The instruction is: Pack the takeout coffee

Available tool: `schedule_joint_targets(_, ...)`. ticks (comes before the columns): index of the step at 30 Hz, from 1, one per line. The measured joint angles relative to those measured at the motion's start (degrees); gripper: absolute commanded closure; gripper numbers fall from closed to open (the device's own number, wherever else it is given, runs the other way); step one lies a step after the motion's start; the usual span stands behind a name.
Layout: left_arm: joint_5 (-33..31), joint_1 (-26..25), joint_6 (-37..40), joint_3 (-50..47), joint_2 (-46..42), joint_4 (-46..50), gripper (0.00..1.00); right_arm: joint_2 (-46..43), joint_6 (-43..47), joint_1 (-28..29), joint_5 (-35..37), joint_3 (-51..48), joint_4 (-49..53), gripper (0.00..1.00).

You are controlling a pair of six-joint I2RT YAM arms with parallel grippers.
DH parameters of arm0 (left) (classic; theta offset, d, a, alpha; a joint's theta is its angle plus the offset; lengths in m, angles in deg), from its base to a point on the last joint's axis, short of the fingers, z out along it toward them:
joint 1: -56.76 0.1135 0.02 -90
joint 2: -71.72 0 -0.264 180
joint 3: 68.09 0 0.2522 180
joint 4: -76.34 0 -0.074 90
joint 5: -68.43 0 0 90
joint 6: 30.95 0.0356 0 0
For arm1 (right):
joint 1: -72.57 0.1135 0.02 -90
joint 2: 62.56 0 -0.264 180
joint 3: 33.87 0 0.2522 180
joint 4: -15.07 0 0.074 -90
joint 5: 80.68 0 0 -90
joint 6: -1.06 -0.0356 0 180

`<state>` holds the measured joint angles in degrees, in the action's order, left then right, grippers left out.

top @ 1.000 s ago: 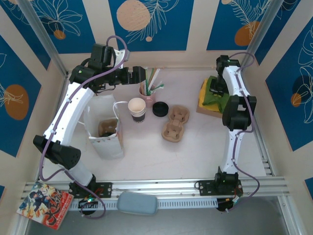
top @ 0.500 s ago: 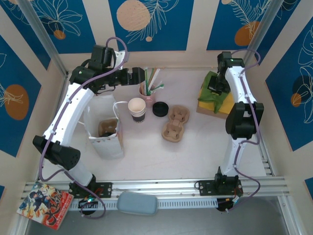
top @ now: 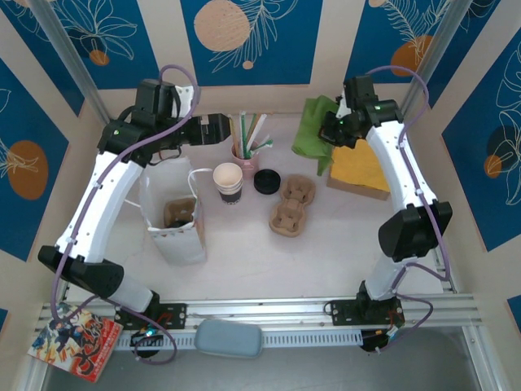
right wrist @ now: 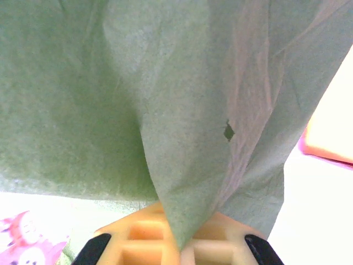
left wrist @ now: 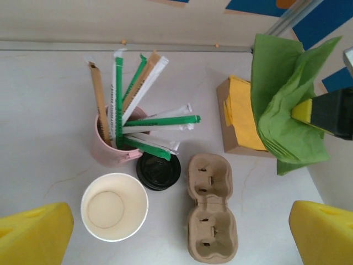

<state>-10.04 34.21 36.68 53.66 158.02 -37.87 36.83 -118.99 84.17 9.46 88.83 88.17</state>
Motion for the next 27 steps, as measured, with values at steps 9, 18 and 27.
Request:
schedule_joint_targets(9, -9.7, 0.04, -0.66, 0.0, -3.08, 2.95, 0.0, -1.66, -3.06, 6.4, -6.84, -0.02, -7.54, 1.0)
schedule_joint_targets(18, -19.91, 0.04, -4.55, -0.92, -9.62, 8.24, 0.0, -1.7, -6.19, 11.54, -13.66, 0.04, -14.51, 1.0)
schedule_joint_targets(27, -25.42, 0.04, -5.81, 0.0, -13.6, 13.9, 0.0, -1.79, -9.22, 21.09, -15.3, 0.24, -22.23, 1.0)
